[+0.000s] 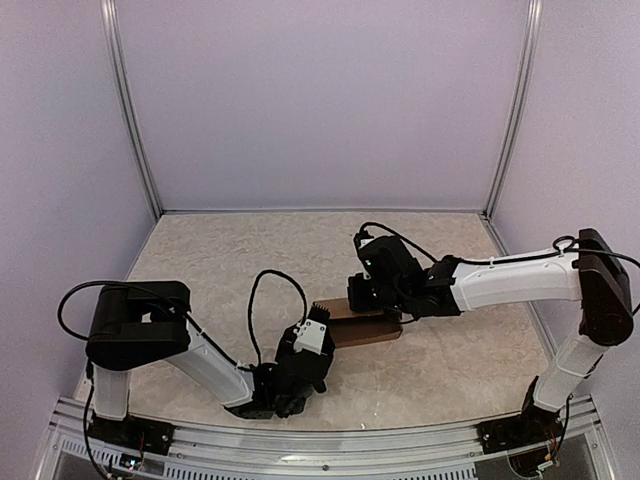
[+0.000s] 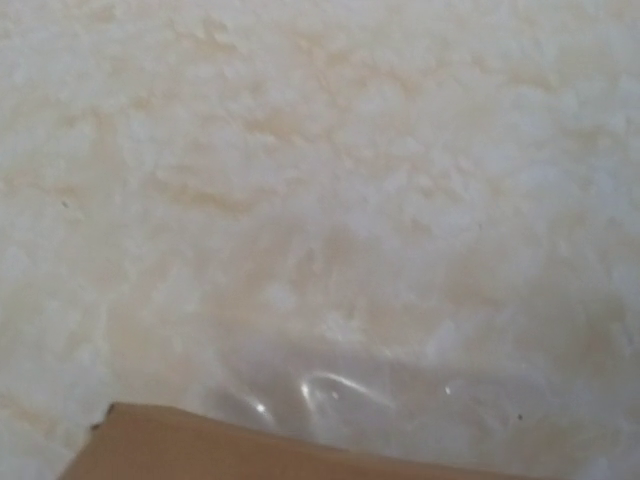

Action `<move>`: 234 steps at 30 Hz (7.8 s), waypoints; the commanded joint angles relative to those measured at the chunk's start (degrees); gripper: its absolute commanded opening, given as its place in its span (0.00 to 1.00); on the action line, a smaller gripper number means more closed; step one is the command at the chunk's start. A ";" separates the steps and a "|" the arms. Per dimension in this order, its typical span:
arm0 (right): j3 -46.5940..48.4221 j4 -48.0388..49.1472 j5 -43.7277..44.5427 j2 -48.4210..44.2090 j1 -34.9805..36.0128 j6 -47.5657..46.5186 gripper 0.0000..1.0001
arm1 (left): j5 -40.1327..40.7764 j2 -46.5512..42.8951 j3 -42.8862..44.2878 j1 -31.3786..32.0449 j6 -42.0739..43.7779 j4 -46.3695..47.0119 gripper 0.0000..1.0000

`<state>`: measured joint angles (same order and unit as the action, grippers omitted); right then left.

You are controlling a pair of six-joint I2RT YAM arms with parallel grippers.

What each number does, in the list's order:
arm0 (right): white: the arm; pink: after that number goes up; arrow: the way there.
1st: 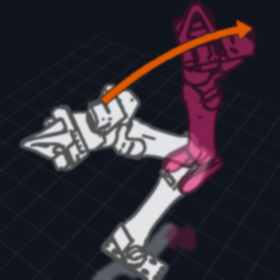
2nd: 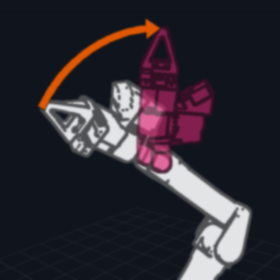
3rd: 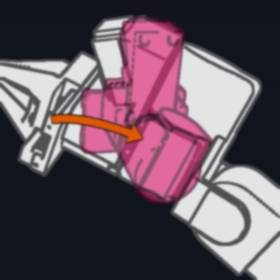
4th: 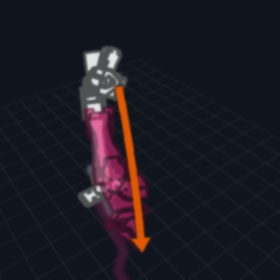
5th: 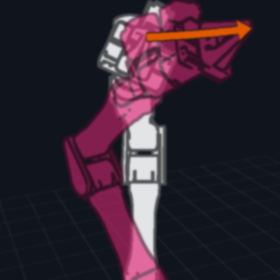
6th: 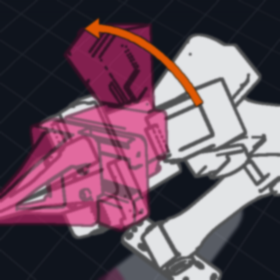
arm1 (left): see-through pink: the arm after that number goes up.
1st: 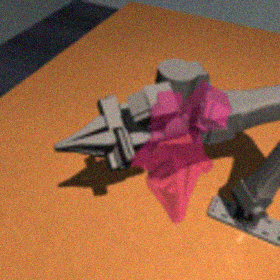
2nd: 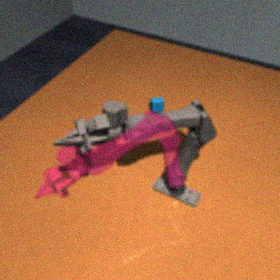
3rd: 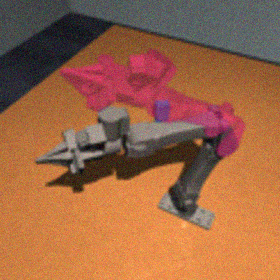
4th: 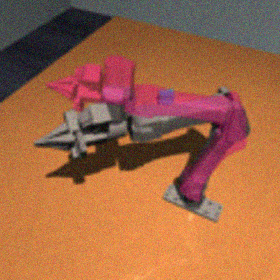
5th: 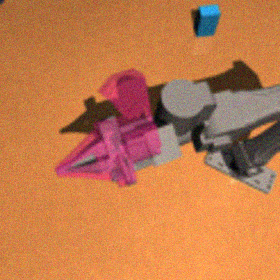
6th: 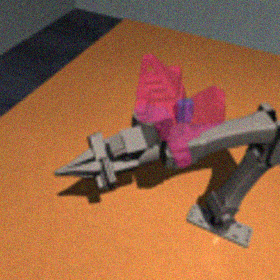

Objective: Fold the paper box

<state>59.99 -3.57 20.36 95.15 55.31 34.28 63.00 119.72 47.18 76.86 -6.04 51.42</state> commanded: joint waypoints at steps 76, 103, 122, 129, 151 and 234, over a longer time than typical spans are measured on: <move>-16.09 23.44 19.12 5.95 8.44 -7.22 0.01 | -67.03 -17.73 -6.22 -18.98 -27.97 -26.52 0.40; -25.41 -10.71 -0.77 -31.04 0.44 3.11 0.46 | -65.80 -19.84 -3.94 -19.38 -27.47 -32.12 0.34; -38.95 8.64 -18.70 -22.93 -6.14 13.51 0.37 | -66.08 -19.06 -3.10 -19.27 -27.87 -34.58 0.33; -39.34 9.34 -19.93 -22.35 -6.15 12.35 0.31 | -65.54 -20.53 -5.48 -18.94 -29.43 -34.28 0.33; -29.80 7.31 -18.31 -18.85 -7.31 8.11 0.31 | -59.52 -34.49 -12.72 -18.57 -31.03 -36.47 0.44; -39.68 21.68 -21.77 -16.77 -7.18 15.19 0.00 | -85.03 -12.12 -21.00 -23.36 -69.33 19.04 0.69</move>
<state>22.04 22.04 -2.02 78.22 48.45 49.45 -20.73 106.24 25.52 53.82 -74.19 66.35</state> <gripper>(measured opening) 0.006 0.714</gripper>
